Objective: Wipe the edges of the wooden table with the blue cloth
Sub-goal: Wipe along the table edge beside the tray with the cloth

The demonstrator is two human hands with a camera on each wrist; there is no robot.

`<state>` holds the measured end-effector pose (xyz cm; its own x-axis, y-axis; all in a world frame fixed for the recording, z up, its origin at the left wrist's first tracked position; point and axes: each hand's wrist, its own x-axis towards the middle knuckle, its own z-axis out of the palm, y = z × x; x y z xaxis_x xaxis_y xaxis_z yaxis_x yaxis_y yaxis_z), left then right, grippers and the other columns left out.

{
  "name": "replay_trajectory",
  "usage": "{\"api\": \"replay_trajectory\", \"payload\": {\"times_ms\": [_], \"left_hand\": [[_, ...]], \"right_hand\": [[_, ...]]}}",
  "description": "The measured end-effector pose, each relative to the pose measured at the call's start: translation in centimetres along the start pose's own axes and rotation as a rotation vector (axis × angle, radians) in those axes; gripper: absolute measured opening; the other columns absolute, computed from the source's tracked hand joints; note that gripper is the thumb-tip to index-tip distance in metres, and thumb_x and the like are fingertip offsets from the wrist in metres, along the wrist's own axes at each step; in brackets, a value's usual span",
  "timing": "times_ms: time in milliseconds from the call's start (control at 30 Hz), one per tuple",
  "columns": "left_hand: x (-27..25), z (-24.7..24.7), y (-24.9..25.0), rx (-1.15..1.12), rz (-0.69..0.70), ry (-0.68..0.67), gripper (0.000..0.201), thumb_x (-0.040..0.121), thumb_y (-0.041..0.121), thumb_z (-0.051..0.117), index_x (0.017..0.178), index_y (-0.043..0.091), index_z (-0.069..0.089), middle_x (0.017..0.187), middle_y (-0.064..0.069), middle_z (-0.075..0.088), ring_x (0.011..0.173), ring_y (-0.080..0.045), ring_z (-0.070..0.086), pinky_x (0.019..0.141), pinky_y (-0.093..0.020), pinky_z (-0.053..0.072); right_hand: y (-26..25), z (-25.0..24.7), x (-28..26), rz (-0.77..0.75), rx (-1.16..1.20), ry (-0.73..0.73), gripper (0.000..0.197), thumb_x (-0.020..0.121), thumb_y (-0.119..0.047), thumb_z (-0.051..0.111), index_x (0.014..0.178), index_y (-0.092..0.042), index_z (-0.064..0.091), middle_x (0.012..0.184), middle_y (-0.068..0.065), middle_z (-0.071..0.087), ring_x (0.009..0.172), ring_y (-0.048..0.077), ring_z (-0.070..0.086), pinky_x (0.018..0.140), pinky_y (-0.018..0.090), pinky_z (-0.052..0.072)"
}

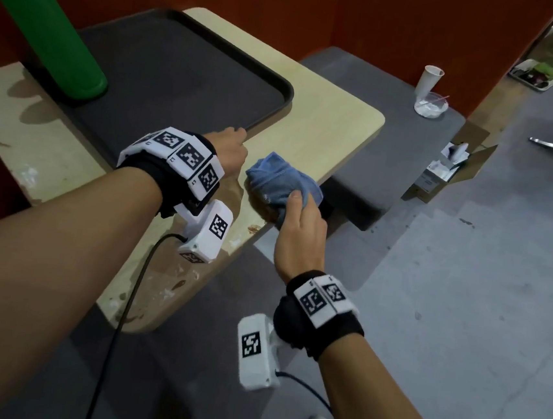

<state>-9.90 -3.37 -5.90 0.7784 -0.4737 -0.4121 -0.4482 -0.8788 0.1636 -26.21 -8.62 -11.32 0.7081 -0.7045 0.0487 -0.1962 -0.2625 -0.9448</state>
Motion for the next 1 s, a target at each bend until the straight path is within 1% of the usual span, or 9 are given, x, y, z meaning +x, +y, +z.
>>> {"api": "replay_trajectory", "payload": {"times_ms": [133, 233, 400, 500, 600, 667, 733, 833, 1000], "left_hand": [[-0.3, -0.2, 0.1, -0.007, -0.02, -0.009, 0.041, 0.096, 0.003, 0.028, 0.136, -0.003, 0.032, 0.141, -0.023, 0.038, 0.129, -0.038, 0.041, 0.108, -0.045, 0.034], [-0.2, -0.1, -0.2, -0.008, -0.021, -0.004, 0.048, 0.097, 0.006, 0.027, 0.145, 0.002, 0.025, 0.152, -0.018, 0.03, 0.14, -0.034, 0.032, 0.114, -0.044, 0.028], [-0.6, -0.3, 0.1, -0.027, -0.005, 0.006, 0.049, 0.099, 0.009, 0.025, 0.148, 0.004, 0.025, 0.156, -0.015, 0.026, 0.144, -0.03, 0.029, 0.116, -0.039, 0.027], [-0.9, -0.4, 0.2, -0.026, -0.013, 0.015, 0.05, 0.1, 0.01, 0.025, 0.149, 0.004, 0.023, 0.157, -0.013, 0.025, 0.144, -0.029, 0.029, 0.116, -0.038, 0.028], [-1.0, -0.4, 0.2, -0.03, -0.007, 0.018, 0.05, 0.101, 0.012, 0.025, 0.15, 0.005, 0.021, 0.158, -0.013, 0.023, 0.144, -0.029, 0.028, 0.117, -0.037, 0.026], [-1.2, -0.5, 0.2, -0.036, -0.006, 0.01, 0.05, 0.101, 0.012, 0.025, 0.15, 0.005, 0.022, 0.158, -0.013, 0.023, 0.145, -0.029, 0.027, 0.117, -0.037, 0.026], [-1.3, -0.7, 0.1, -0.052, -0.011, -0.002, 0.049, 0.1, 0.011, 0.026, 0.149, 0.004, 0.024, 0.157, -0.013, 0.026, 0.144, -0.028, 0.029, 0.116, -0.037, 0.026], [-1.7, -0.9, -0.2, -0.077, -0.019, -0.008, 0.048, 0.101, 0.012, 0.026, 0.148, 0.005, 0.026, 0.157, -0.012, 0.027, 0.143, -0.027, 0.03, 0.114, -0.035, 0.026], [-1.7, -1.0, -0.6, -0.114, -0.021, -0.015, 0.047, 0.102, 0.014, 0.026, 0.148, 0.006, 0.027, 0.157, -0.01, 0.027, 0.143, -0.026, 0.031, 0.115, -0.034, 0.025]], "right_hand": [[0.3, -0.2, 0.6, -0.009, 0.013, 0.024, 0.034, 0.103, -0.023, 0.03, 0.099, -0.007, 0.061, 0.087, 0.005, 0.062, 0.079, 0.018, 0.056, 0.073, 0.031, 0.042], [0.6, -0.2, 1.2, -0.039, 0.02, 0.028, 0.034, 0.103, -0.022, 0.03, 0.1, -0.007, 0.06, 0.083, -0.003, 0.058, 0.072, 0.004, 0.053, 0.065, 0.013, 0.038], [0.7, 0.2, 0.9, -0.053, 0.034, 0.067, 0.031, 0.103, -0.022, 0.03, 0.09, -0.01, 0.056, 0.072, -0.01, 0.053, 0.068, -0.011, 0.051, 0.059, 0.005, 0.036], [0.8, 0.3, 1.7, -0.039, 0.029, 0.091, 0.026, 0.102, -0.024, 0.031, 0.088, -0.018, 0.052, 0.072, -0.012, 0.051, 0.063, -0.004, 0.05, 0.059, 0.004, 0.035], [0.7, 1.0, 1.2, -0.052, 0.056, 0.111, 0.031, 0.102, -0.024, 0.031, 0.091, -0.012, 0.057, 0.073, -0.009, 0.052, 0.062, -0.001, 0.049, 0.058, 0.006, 0.035], [0.7, 1.3, 1.0, -0.055, 0.069, 0.137, 0.033, 0.102, -0.023, 0.031, 0.094, -0.008, 0.059, 0.073, -0.007, 0.054, 0.061, -0.002, 0.049, 0.057, 0.006, 0.036], [0.7, 1.5, 1.2, -0.044, 0.065, 0.164, 0.03, 0.102, -0.023, 0.031, 0.087, -0.012, 0.054, 0.065, -0.01, 0.049, 0.058, -0.005, 0.049, 0.053, 0.008, 0.035], [0.6, 1.8, 1.3, -0.044, 0.046, 0.177, 0.026, 0.102, -0.023, 0.031, 0.088, -0.017, 0.051, 0.063, -0.013, 0.047, 0.058, -0.007, 0.05, 0.051, 0.009, 0.034], [0.8, 2.0, 1.2, -0.028, 0.058, 0.197, 0.032, 0.102, -0.022, 0.032, 0.082, -0.01, 0.054, 0.061, -0.009, 0.047, 0.054, -0.007, 0.049, 0.051, 0.014, 0.034]]}}
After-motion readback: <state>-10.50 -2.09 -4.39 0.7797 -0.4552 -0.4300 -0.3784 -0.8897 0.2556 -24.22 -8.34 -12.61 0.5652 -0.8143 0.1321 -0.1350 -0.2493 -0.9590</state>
